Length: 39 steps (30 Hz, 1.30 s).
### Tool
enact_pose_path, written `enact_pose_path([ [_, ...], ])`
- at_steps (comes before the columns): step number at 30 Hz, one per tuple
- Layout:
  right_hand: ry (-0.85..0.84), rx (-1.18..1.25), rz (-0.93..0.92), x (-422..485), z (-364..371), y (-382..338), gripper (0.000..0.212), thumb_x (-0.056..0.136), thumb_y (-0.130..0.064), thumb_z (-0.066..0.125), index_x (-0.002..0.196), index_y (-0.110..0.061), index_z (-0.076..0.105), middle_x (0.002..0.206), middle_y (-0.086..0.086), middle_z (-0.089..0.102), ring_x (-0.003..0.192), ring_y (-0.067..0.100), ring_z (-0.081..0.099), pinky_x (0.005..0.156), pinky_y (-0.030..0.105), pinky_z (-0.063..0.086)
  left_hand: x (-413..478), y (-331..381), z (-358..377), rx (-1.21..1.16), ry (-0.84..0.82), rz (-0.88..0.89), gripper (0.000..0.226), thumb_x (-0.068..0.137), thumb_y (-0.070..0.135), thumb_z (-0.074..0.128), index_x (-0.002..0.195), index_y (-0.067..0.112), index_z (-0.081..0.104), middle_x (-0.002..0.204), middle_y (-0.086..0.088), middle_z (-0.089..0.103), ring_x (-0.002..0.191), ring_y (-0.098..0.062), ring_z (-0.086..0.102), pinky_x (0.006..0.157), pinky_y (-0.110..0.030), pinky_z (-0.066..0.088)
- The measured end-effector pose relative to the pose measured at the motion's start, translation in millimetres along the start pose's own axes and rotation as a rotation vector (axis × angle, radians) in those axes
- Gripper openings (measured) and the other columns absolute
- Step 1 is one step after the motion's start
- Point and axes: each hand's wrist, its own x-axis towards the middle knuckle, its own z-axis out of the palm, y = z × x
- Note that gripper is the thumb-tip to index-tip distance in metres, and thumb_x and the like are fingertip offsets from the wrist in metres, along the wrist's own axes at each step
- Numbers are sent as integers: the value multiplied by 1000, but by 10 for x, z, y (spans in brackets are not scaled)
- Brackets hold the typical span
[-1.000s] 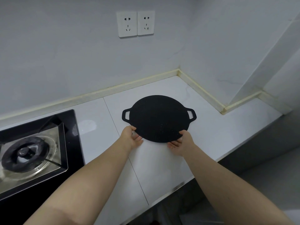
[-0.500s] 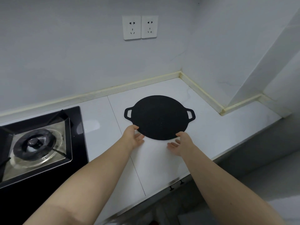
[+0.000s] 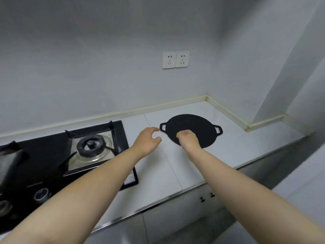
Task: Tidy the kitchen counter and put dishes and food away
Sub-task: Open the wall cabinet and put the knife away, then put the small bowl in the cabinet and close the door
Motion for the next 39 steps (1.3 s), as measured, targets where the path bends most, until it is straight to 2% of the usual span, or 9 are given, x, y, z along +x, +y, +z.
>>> enact_pose_path([
  [2, 38, -198, -202, -278, 161, -98, 26, 89, -14, 49, 113, -10, 59, 110, 5, 55, 101, 22, 53, 77, 26, 39, -341, -113, -341, 203, 42, 77, 50, 91, 19, 51, 140, 13, 42, 149, -6, 34, 138, -21, 29, 110, -26, 21],
  [3, 63, -284, -274, -380, 202, -139, 36, 89, -16, 50, 124, -7, 54, 124, 7, 51, 115, 24, 49, 85, 26, 39, -455, -140, -466, 292, 58, 99, 53, 91, 21, 52, 142, 14, 39, 152, -7, 29, 141, -22, 23, 113, -29, 19],
  [6, 47, -512, -517, -979, 544, -305, 47, 89, -18, 52, 134, -6, 44, 143, 9, 38, 134, 27, 32, 103, 31, 33, -1102, -269, -1014, 519, 176, 179, 60, 91, 28, 52, 146, 15, 32, 157, -9, 18, 145, -24, 14, 117, -34, 15],
  [8, 36, -641, -635, -1344, 761, -443, 53, 90, -20, 51, 140, -7, 38, 152, 11, 26, 141, 28, 20, 114, 35, 22, -1479, -310, -1300, 654, 244, 212, 62, 91, 29, 50, 147, 15, 28, 158, -10, 14, 145, -24, 11, 117, -37, 14],
  [12, 76, -760, -847, -2051, 1203, -779, 57, 89, -22, 51, 142, -10, 34, 155, 11, 21, 142, 26, 18, 117, 38, 15, -2209, -372, -1877, 848, 407, 173, 69, 91, 29, 47, 151, 16, 14, 159, -10, 6, 147, -25, 3, 119, -44, 10],
  [19, 63, -890, -1135, -3057, 1994, -1393, 54, 88, -23, 49, 138, -10, 35, 152, 10, 23, 139, 27, 19, 114, 43, 19, -3433, -665, -2827, 941, 682, -34, 73, 92, 25, 42, 152, 15, 1, 159, -9, -4, 147, -27, -6, 118, -50, 6],
  [29, -29, -844, -1476, -4278, 3171, -2139, 55, 91, -27, 44, 142, -10, 29, 156, 11, 14, 143, 27, 11, 117, 47, 12, -4750, -1182, -3909, 1008, 865, -355, 76, 93, 38, 41, 152, 19, -4, 159, -8, -13, 146, -27, -13, 115, -53, 1],
  [36, -32, -783, -1649, -4832, 4054, -2733, 59, 92, -29, 44, 145, -9, 25, 158, 12, 10, 145, 27, 9, 117, 47, 9, -5284, -1493, -4843, 1137, 945, -431, 76, 94, 40, 41, 152, 19, -3, 159, -8, -13, 146, -26, -12, 115, -53, 4],
  [39, -5, -738, -1699, -5034, 4545, -3115, 61, 92, -29, 44, 146, -8, 23, 158, 12, 10, 145, 28, 9, 116, 46, 10, -5424, -1634, -5483, 1172, 995, -436, 76, 93, 40, 42, 152, 20, -3, 159, -7, -11, 146, -26, -11, 115, -52, 4],
])
